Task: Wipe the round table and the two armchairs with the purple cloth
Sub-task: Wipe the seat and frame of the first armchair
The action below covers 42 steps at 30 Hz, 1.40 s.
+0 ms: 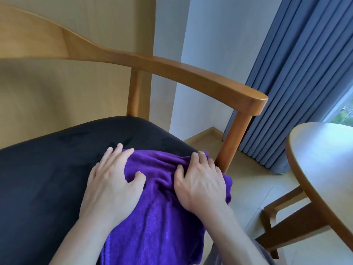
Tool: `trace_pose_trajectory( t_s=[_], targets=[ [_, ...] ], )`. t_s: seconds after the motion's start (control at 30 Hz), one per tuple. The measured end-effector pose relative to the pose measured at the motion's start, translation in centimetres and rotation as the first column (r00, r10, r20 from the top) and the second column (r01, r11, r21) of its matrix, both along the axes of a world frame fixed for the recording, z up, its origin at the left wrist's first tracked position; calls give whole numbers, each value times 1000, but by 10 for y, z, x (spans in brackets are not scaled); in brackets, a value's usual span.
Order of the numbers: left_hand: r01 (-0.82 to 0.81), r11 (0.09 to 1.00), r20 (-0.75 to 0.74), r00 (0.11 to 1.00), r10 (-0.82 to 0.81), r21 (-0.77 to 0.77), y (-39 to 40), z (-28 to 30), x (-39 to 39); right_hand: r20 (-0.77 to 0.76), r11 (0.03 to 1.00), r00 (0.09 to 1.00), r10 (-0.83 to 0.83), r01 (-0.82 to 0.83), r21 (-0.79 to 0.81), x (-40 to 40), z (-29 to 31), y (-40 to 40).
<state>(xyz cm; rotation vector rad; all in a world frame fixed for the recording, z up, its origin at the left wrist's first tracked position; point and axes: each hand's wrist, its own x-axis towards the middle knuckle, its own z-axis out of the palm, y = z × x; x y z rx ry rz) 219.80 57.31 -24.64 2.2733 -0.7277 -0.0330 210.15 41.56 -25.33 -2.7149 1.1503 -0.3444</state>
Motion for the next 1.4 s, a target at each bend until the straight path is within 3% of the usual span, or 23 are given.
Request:
trace_pose_trajectory(
  t_s=[0.23,0.43,0.67,0.8,0.9,0.97,1.03,1.17,1.4],
  targets=[
    [-21,1000,-4,1000,21,-22,-3,-2,1,67,997,995,70,-73,40,22,5,-14],
    [13,1000,30,999,-13,4,-2,-3,-1,-40,987,999,33,-26,160,58,16,-37],
    [26,999,31,999,-27,24,-2,-3,-3,-84,987,984,-158,156,-23,22,8,4],
    [27,999,-2,1000,-27,24,-1,2,-6,-159,987,975,-156,150,-50,0,5,24],
    [11,1000,-11,1000,-11,-6,-3,1,-6,-1,995,997,-82,82,-64,4,7,15],
    [-1,999,-14,1000,0,-33,-4,-1,-5,135,999,990,-46,47,-3,16,11,2],
    [-11,999,-22,1000,10,-51,-5,-3,-4,170,996,985,-36,22,87,34,17,-12],
    [-10,997,-39,999,7,-77,-3,0,-5,-49,983,997,-57,64,170,53,22,-28],
    [-17,981,-126,992,-8,-194,-2,8,-7,-166,974,974,-157,181,139,46,21,-19]
  ],
)
